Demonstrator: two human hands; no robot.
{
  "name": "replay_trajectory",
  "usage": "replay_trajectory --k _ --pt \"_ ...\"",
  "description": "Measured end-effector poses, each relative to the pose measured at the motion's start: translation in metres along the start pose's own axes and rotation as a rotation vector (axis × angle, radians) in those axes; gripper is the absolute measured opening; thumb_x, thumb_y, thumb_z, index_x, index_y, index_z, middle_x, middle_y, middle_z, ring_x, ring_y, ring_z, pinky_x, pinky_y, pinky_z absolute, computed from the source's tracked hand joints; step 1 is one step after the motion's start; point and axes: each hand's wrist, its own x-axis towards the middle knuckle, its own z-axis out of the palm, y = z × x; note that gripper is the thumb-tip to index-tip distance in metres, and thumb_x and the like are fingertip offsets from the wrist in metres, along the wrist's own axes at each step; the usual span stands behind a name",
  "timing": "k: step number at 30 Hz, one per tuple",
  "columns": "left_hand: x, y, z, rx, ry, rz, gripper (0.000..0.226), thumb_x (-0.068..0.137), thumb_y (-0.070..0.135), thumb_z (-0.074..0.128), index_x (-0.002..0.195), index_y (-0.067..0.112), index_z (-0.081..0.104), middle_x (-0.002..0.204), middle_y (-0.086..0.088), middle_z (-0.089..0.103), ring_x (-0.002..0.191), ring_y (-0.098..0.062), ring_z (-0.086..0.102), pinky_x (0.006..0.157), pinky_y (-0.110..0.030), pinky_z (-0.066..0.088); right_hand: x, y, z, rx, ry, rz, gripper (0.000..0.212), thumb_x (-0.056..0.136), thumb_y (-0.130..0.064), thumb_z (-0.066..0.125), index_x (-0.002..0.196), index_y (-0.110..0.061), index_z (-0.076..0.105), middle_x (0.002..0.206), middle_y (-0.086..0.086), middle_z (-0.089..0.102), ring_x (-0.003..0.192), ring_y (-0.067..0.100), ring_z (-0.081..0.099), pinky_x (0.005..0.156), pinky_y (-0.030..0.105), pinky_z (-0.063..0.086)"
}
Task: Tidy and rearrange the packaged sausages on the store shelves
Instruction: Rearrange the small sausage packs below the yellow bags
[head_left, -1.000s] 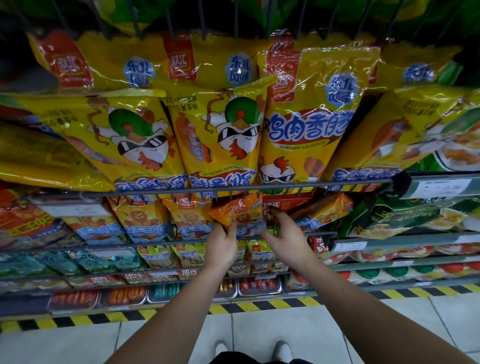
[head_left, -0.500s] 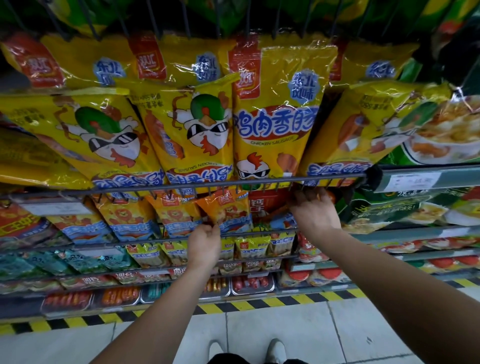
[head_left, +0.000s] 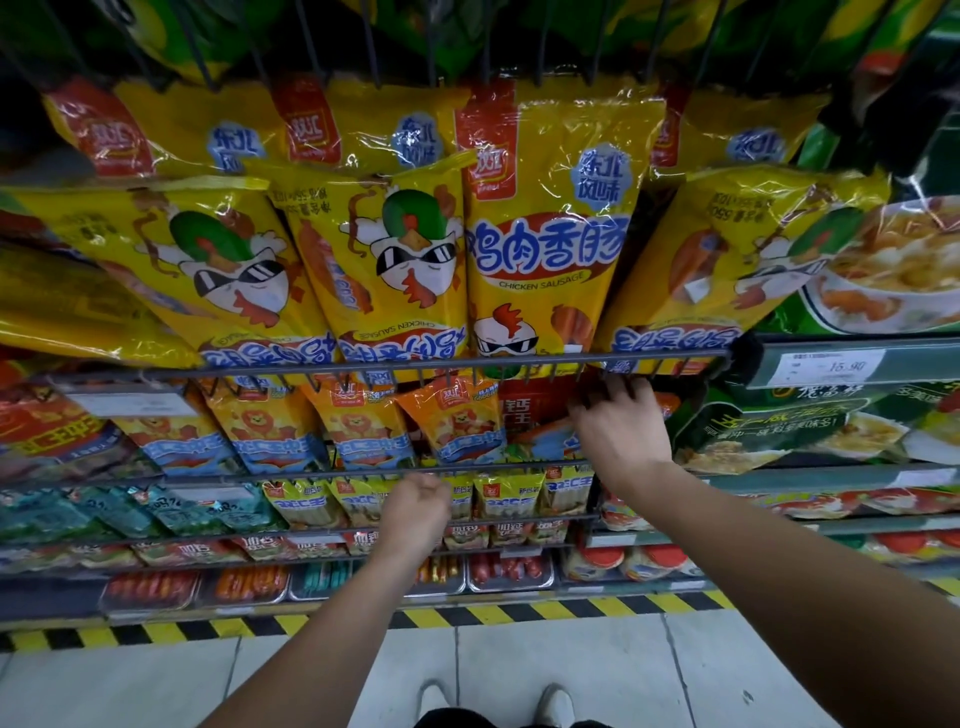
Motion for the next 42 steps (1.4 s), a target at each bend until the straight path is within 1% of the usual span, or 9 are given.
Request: replay_trajectory --k 5,12,14,17,20,24,28,32,42 --pt "0.000 -0.003 0.009 0.012 -0.060 -0.046 0.007 0.097 0.021 0.056 0.100 0.016 0.061 0.100 -0.007 0.068 0.098 -0.023 0.064 0.094 -0.040 0.051 -0.021 -0.009 0.002 0.111 0.142 0.111 0.040 0.065 -0.008 0.079 0.104 -0.011 0.068 0.090 0.011 0.069 0.099 0.037 0.057 0.076 0.045 0.042" --pt "-0.004 -0.004 0.023 0.064 -0.149 -0.034 0.026 0.092 0.020 0.065 0.115 0.009 0.057 0.104 -0.006 0.068 0.092 -0.017 0.063 0.076 -0.027 0.054 -0.049 0.001 0.015 0.317 0.215 0.175 0.050 0.074 -0.023 0.080 0.119 -0.020 0.060 0.107 0.000 0.067 0.105 0.030 0.056 0.080 0.043 0.041" --pt "-0.010 0.000 0.027 0.048 -0.212 -0.013 0.038 0.089 0.023 0.072 0.120 0.011 0.053 0.105 -0.002 0.065 0.089 -0.010 0.061 0.067 -0.018 0.049 -0.058 0.003 0.017 0.520 0.163 0.194 0.047 0.081 -0.026 0.074 0.124 -0.025 0.055 0.117 -0.004 0.064 0.113 0.026 0.054 0.087 0.043 0.040" --pt "-0.013 0.001 0.033 0.019 -0.292 0.074 0.066 0.078 0.034 0.081 0.132 0.017 0.047 0.123 0.000 0.059 0.107 -0.013 0.061 0.089 -0.028 0.051 -0.068 0.006 0.022 0.934 0.149 0.235 0.045 0.083 -0.023 0.074 0.122 -0.027 0.053 0.114 -0.006 0.064 0.103 0.019 0.059 0.080 0.039 0.049" --pt "-0.019 0.007 0.039 -0.026 -0.320 0.170 0.068 0.074 0.035 0.085 0.130 0.027 0.048 0.130 0.009 0.057 0.120 -0.013 0.055 0.102 -0.036 0.047 -0.074 0.007 0.025 1.389 0.028 0.291 0.035 0.085 -0.014 0.074 0.112 -0.021 0.054 0.099 -0.005 0.067 0.082 0.004 0.062 0.065 0.024 0.052" --pt "-0.026 0.019 0.043 -0.093 -0.299 0.296 0.064 0.072 0.035 0.086 0.128 0.032 0.054 0.126 0.016 0.062 0.120 -0.002 0.056 0.101 -0.031 0.046 -0.080 0.003 0.022 1.823 -0.065 0.302 0.031 0.089 -0.006 0.070 0.115 -0.013 0.056 0.106 0.001 0.072 0.097 0.011 0.068 0.077 0.023 0.055" --pt "-0.032 0.032 0.045 -0.199 -0.258 0.336 0.053 0.077 0.021 0.083 0.120 0.035 0.056 0.117 0.017 0.065 0.107 0.005 0.061 0.093 -0.028 0.053 -0.082 -0.001 0.023 1.979 -0.095 0.315 0.030 0.088 -0.006 0.070 0.116 -0.010 0.058 0.106 0.005 0.073 0.101 0.020 0.069 0.085 0.033 0.057" --pt "-0.033 0.037 0.044 -0.226 -0.236 0.346 0.045 0.079 0.018 0.081 0.112 0.034 0.056 0.117 0.009 0.066 0.107 -0.009 0.064 0.092 -0.036 0.056 -0.080 -0.002 0.025 2.099 -0.126 0.325 0.031 0.088 -0.004 0.067 0.118 -0.006 0.057 0.109 0.011 0.073 0.103 0.027 0.069 0.086 0.041 0.059" --pt "-0.029 0.044 0.057 -0.125 -0.186 0.350 0.041 0.081 0.023 0.080 0.115 0.029 0.058 0.115 0.009 0.067 0.106 -0.008 0.062 0.093 -0.044 0.054 -0.071 0.006 0.039 2.127 -0.177 0.334 0.031 0.092 -0.005 0.064 0.122 -0.009 0.056 0.113 0.010 0.072 0.102 0.025 0.070 0.075 0.033 0.059"
